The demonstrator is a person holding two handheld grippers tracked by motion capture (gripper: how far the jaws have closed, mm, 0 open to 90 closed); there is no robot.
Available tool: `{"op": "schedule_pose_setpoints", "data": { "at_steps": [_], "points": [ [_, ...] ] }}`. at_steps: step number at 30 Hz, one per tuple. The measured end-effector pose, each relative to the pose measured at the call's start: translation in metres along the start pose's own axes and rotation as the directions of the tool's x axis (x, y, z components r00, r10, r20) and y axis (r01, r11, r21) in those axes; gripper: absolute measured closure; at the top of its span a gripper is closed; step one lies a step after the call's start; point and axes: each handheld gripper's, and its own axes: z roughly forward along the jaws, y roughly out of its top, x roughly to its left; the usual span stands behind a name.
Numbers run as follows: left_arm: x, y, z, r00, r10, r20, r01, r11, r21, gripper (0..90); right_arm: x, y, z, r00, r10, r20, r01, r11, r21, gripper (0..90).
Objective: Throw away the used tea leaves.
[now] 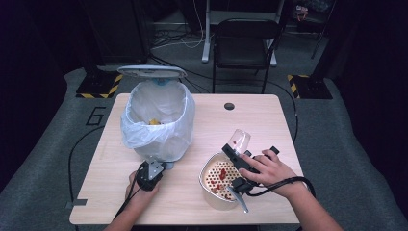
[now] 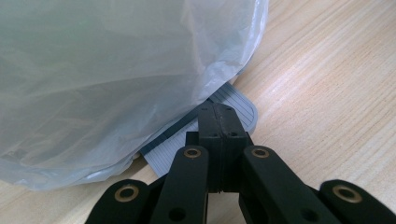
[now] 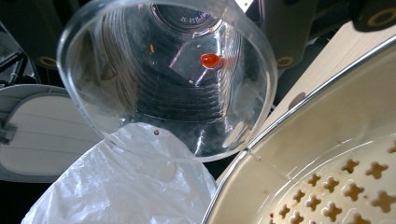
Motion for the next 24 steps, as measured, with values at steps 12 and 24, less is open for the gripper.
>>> {"op": "schedule_pose_setpoints", "data": {
  "at_steps": [12, 24],
  "points": [
    [0.0002, 0.0, -0.0001, 1.0, 0.004, 0.0, -0.004, 1.0, 0.003, 90.0, 0.0006, 0.0024, -0.0014, 0.9999, -0.009, 0.007, 0.009, 1.0, -0.006, 42.5],
    [0.0, 0.0, 0.0, 1.0, 0.002, -0.001, -0.002, 1.0, 0.0, 90.0, -0.0016, 0.0006, -0.0018, 1.0, -0.004, 0.005, 0.004, 1.0, -0.004, 42.5]
  ]
}}
